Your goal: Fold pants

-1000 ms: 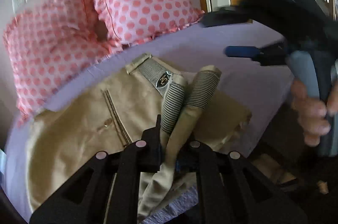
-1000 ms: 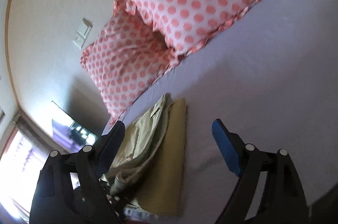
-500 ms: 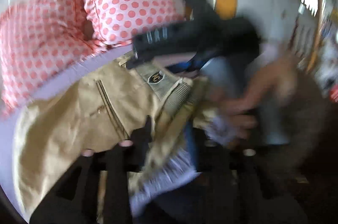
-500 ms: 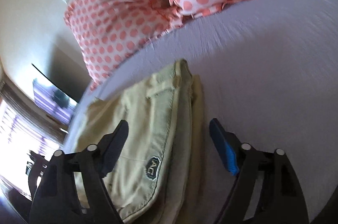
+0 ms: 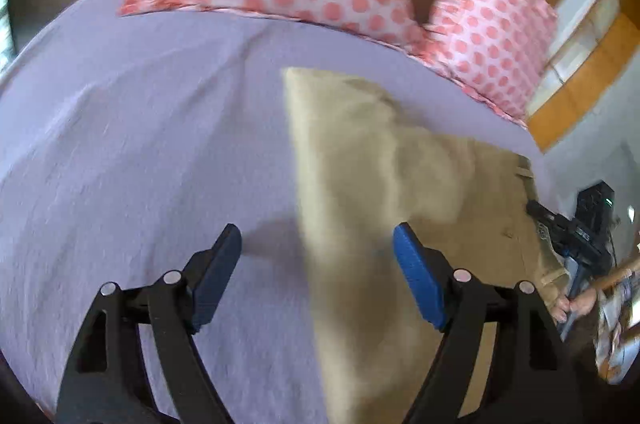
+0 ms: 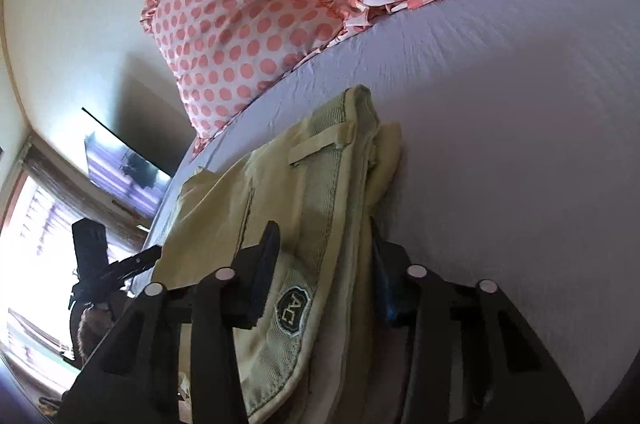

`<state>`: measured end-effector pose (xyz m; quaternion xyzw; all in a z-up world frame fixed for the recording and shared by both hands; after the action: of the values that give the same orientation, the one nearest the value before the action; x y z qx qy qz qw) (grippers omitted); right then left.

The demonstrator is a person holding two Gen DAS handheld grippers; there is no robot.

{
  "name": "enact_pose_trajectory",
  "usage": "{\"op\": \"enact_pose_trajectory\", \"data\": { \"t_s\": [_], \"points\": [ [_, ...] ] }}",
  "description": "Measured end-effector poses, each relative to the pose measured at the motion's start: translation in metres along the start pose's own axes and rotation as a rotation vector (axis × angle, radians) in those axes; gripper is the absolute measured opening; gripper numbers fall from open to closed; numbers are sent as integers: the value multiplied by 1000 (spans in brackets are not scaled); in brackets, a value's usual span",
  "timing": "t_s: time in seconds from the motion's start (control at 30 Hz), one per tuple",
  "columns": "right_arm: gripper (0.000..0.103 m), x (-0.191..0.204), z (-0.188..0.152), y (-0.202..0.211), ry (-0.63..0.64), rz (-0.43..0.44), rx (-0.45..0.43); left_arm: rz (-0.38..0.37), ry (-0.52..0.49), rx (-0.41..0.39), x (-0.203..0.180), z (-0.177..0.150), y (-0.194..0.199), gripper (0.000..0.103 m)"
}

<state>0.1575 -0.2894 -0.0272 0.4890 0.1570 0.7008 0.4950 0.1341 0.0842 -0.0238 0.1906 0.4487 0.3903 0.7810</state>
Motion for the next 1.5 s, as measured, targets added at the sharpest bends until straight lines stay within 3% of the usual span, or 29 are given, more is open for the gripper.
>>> {"op": "enact_pose_trajectory", "data": {
  "t_s": [0.07,0.2,0.27,0.33,0.37,0.57,0.63,0.73,0.77,0.83,0.9,0.97,1.0,1.03,1.13,1.2,1.27,1.33,1.4,1.47,1.5],
  "points": [
    [33,-3,0,-2,-9,33,18,-93,-8,30,-16,-4,-11,75],
    [15,-6,0,-7,-76,156,87,-125,-34,80,-25,7,-35,75],
    [13,-10,-1,-9,-168,255,122,-176,40,92,-18,11,-37,33],
    [11,-6,4,-5,-169,276,119,-220,89,92,-9,19,-38,16],
    [11,0,9,-3,-158,277,113,-221,89,86,-10,20,-36,13],
    [9,35,73,-2,-45,219,28,-60,-56,6,-30,75,-37,9],
    [9,34,100,-13,-48,177,-7,-6,-52,-28,-26,99,-45,9],
    [9,15,121,-44,-78,58,-9,175,-37,18,-2,120,-87,15],
    [9,6,119,-58,-89,-7,25,195,-26,39,3,117,-96,20],
    [23,-9,108,-75,-64,-152,84,221,-55,25,-1,115,-95,23],
    [26,-11,107,-63,-54,-181,62,254,-99,13,-7,111,-79,23],
    [29,-8,112,-30,-59,-185,-43,235,-123,-47,-16,106,-52,22],
    [40,-4,112,-21,-58,-148,-69,190,-129,-81,-24,103,-40,23],
    [54,5,110,-13,-49,-103,-81,155,-131,-96,-30,99,-35,26],
    [63,22,98,-18,-14,-73,-35,31,-121,-63,-50,79,-41,40],
    [70,22,86,-41,-21,-126,48,17,-90,0,-50,69,-62,41],
    [70,18,80,-54,-24,-167,83,52,-63,48,-41,63,-84,37],
    [70,20,78,-46,-2,-251,67,107,-97,22,-44,62,-81,36],
    [71,28,70,-27,35,-283,37,125,-114,1,-52,53,-68,52],
    [86,45,53,7,107,-273,-58,139,-160,-46,-65,34,-42,78],
    [102,56,39,29,152,-295,-120,160,-177,-64,-69,25,-33,83]
  ]
}}
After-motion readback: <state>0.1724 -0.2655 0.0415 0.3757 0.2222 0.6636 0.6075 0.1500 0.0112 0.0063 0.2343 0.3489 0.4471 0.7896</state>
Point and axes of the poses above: each gripper's, at about its wrist camera, not at the fingertips, and y roughly against the way its jaws point, x to its left, z to its top, the point moved 7 cm from there along -y, roughly the way its jaws point, and after that the axes turned 13 degrees about -z, right-handed, at the moved point
